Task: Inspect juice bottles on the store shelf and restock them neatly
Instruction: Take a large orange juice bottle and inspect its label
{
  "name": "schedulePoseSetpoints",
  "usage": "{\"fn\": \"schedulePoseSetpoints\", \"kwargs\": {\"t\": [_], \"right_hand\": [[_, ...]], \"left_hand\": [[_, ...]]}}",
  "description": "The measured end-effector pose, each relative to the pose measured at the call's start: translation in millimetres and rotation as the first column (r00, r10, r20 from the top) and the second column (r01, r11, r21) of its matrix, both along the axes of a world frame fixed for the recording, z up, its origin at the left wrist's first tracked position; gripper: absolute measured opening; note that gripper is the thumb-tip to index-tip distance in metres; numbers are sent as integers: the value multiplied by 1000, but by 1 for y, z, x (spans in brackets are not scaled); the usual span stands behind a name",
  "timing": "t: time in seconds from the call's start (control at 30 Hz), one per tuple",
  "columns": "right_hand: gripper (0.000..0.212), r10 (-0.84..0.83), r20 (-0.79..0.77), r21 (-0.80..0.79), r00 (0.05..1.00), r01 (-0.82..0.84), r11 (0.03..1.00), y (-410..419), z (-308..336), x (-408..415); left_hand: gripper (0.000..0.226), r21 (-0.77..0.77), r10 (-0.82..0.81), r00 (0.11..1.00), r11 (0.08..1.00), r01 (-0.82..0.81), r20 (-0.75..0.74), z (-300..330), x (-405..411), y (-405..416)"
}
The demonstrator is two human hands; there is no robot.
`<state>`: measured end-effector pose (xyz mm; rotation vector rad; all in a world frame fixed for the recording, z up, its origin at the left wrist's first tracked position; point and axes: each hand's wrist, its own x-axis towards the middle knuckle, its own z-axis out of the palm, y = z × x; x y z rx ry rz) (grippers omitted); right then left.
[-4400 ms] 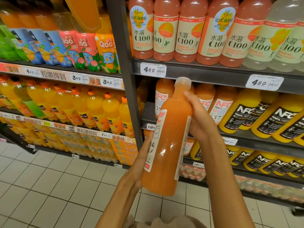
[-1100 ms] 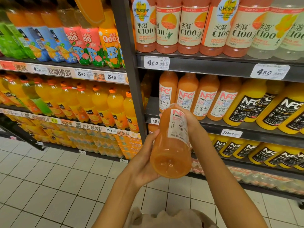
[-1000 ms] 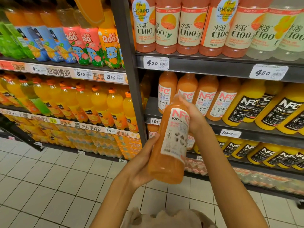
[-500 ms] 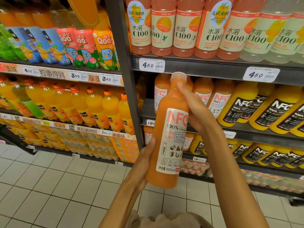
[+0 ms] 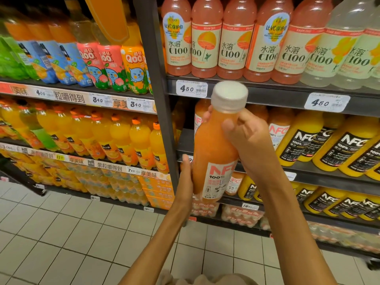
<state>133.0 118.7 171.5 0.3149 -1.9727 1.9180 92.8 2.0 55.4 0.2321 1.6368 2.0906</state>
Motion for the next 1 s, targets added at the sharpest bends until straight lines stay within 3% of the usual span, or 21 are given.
{"fn": "schedulePoseSetpoints", "kwargs": {"t": [0.07, 0.2, 0.37, 0.47, 0.63, 0.77, 0.87, 1.0], "right_hand": [[53, 90, -29, 88, 996, -87, 992, 0, 1, 6], [41, 172, -52, 169, 984, -161, 972, 0, 0, 14], [48, 137, -56, 2, 989, -137, 991, 1, -2, 14], [53, 115, -48, -17, 992, -116, 993, 0, -5, 11], [56, 174, 0, -52, 985, -173, 983, 11, -3, 3], [42, 297, 62, -37, 953, -295, 955, 10, -3, -5], [33, 255, 57, -118, 965, -247, 962, 5, -7, -9], [11, 116, 71, -215, 991, -99, 972, 5, -14, -8]], "left_hand": [[40, 29, 130, 992, 991, -130, 0, -7, -1, 8], [31, 91, 239, 968, 968, -232, -78, -12, 1, 13], [38, 115, 155, 982, 983, -143, -104, -3, -2, 12], [55, 118, 141, 982, 985, -127, -122, -2, -2, 12], [47, 47, 96, 989, 995, -91, -111, -1, -3, 3], [70, -2, 16, 999, 1000, -15, 47, -10, -5, -7], [66, -29, -34, 997, 999, 36, 74, -8, -2, -8], [51, -30, -59, 998, 998, 59, 2, -1, -1, -14]]}}
